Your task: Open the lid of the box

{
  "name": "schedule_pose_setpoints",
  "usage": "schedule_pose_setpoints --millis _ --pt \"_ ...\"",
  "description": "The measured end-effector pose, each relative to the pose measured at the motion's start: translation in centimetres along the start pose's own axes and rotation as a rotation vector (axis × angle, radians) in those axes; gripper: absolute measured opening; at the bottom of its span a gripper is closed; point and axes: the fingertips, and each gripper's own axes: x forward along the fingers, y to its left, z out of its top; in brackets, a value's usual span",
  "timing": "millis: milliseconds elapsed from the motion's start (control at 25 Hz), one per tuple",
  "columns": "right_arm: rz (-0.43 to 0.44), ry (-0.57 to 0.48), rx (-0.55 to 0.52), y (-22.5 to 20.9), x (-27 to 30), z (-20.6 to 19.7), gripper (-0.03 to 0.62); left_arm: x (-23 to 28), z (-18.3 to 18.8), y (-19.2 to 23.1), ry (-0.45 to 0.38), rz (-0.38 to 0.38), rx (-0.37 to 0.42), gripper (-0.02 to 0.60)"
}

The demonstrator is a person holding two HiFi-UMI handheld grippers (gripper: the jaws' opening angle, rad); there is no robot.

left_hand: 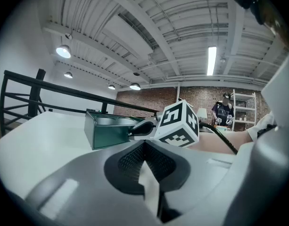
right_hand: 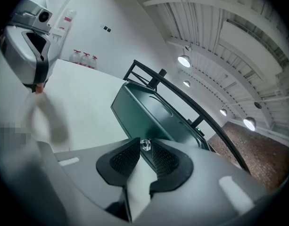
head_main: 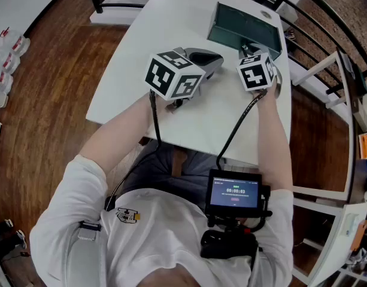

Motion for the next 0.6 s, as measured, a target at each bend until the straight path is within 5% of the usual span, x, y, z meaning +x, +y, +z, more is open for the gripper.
schedule_pose_setpoints --millis 600 --pt "0.026 -0.007 -0.067 3.3 -5.8 -1.7 0.064 -1.5 0.2 -0.5 -0.045 0.021 0.017 0.000"
